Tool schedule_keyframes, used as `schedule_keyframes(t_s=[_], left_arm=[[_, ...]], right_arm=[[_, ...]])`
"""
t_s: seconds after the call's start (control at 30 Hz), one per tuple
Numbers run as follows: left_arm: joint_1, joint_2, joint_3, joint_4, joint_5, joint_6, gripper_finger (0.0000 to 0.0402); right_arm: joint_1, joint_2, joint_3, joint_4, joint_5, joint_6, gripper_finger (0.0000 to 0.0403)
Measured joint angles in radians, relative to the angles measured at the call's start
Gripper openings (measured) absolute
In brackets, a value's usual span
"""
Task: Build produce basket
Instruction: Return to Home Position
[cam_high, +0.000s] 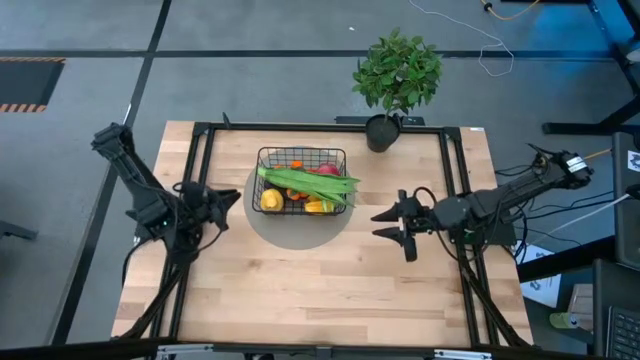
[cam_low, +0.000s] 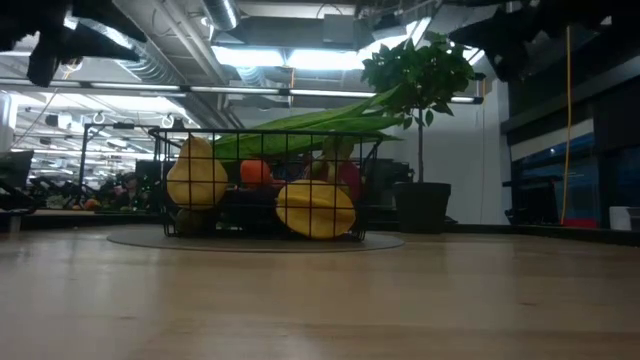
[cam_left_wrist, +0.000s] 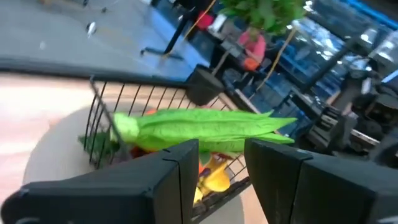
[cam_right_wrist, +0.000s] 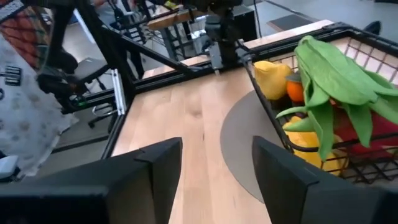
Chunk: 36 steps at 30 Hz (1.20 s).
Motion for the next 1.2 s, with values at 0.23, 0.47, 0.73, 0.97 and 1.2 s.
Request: schedule_keyframes(t_s=[0.23, 0.47, 0.73, 0.97, 1.2], left_arm=[[0.115, -0.063, 0.0, 0.019, 0.274, -0.08, 0.0119], [0.279, -0.157, -0.001, 0.42, 0.572, 0.337, 0.0119], [0.506, -0.179, 0.0, 1.026, 1.113, 1.116, 0.0119], [0.634, -0.173, 0.0, 0.977, 1.391, 1.55, 0.0119], [0.674, -0.232, 0.0, 0.921, 1.414, 1.664, 0.0119]], right_arm=[[-0.033, 0.0, 0.0, -0.001, -0.042, 0.0, 0.0184], [-0.062, 0.0, 0.0, -0.001, -0.044, 0.0, 0.0184], [-0.09, 0.0, 0.0, -0.002, -0.135, -0.016, 0.0184], [-0.09, 0.0, 0.0, -0.002, -0.168, -0.075, 0.0184], [-0.09, 0.0, 0.001, -0.038, -0.174, -0.078, 0.0184]])
